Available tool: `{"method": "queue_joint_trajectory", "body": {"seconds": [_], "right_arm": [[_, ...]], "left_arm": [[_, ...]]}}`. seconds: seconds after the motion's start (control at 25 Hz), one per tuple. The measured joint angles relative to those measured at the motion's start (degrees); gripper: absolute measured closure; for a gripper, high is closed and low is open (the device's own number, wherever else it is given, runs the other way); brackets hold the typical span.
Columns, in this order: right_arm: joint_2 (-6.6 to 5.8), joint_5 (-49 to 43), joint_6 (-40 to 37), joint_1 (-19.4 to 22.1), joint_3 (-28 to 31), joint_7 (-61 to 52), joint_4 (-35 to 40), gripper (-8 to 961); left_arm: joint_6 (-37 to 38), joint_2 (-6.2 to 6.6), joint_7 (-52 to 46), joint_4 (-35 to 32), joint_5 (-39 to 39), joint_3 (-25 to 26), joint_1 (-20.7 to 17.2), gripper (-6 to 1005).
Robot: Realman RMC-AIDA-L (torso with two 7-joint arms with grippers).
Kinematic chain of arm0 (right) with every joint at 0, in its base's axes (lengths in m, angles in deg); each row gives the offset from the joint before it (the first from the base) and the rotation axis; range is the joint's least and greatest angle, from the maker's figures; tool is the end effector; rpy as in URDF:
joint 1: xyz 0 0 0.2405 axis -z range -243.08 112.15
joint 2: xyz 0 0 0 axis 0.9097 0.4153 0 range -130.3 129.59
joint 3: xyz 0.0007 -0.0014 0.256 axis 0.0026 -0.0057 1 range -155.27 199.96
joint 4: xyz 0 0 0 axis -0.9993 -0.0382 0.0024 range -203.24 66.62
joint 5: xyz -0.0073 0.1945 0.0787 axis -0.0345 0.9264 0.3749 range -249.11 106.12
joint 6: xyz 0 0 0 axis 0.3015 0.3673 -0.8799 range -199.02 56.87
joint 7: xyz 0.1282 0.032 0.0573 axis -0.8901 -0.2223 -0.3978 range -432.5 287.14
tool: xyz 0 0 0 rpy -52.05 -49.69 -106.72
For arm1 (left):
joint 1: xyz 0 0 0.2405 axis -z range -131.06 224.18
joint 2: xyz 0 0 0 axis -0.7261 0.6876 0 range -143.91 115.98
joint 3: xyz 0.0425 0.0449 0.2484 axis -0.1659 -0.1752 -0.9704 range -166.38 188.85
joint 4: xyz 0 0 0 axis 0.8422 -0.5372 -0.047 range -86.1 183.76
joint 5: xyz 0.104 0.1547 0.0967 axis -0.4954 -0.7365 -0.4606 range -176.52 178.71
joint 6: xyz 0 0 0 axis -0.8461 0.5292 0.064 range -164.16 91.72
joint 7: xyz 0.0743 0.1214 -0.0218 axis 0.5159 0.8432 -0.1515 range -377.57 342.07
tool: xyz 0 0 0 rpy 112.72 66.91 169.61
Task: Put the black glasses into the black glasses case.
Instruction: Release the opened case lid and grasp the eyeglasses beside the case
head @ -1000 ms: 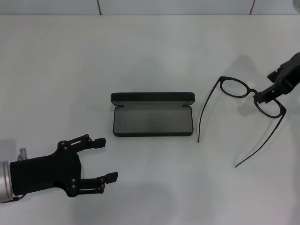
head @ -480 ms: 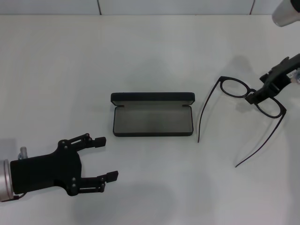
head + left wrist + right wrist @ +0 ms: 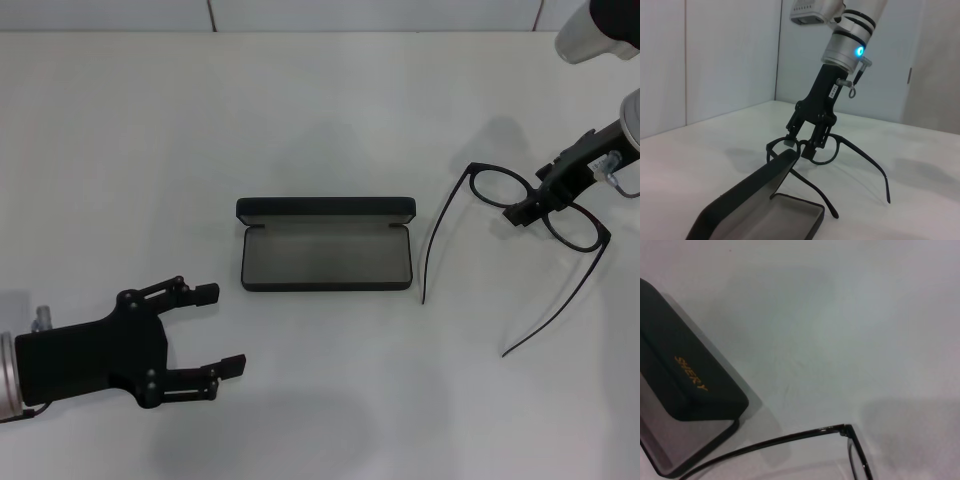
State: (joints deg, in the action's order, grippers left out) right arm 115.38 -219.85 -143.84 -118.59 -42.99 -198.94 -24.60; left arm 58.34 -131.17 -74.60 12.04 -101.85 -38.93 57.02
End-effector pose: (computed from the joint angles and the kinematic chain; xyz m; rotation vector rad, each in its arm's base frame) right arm 0.1840 0.4318 -0.0103 -2.6555 0.7100 -0.4217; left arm -0.3290 0.2247 -0.0004 -2.6936 -0.4273 -0.7097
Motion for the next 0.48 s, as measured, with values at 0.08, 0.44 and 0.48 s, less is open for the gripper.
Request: {"method": "queue_joint_trajectory", "body": {"seconds": [0.08, 0.44, 0.48], "right_arm": [[0.00, 0.00, -0.10, -0.02, 0.18, -0.22, -0.01, 175], [-0.14, -0.46, -1.37, -0.06, -0.02, -1.48, 0.60, 378], [-0.14, -0.49, -1.37, -0.08, -0.03, -1.48, 0.60, 404]], "left_arm": [[0.00, 0.05, -0.01, -0.01, -0.01, 0.05, 0.04, 116], [0.00, 0.06, -0.01, -0.06, -0.07, 0.33, 0.11, 117], [0.00, 0.05, -0.01, -0.03, -0.07, 0.33, 0.10, 117]]}}
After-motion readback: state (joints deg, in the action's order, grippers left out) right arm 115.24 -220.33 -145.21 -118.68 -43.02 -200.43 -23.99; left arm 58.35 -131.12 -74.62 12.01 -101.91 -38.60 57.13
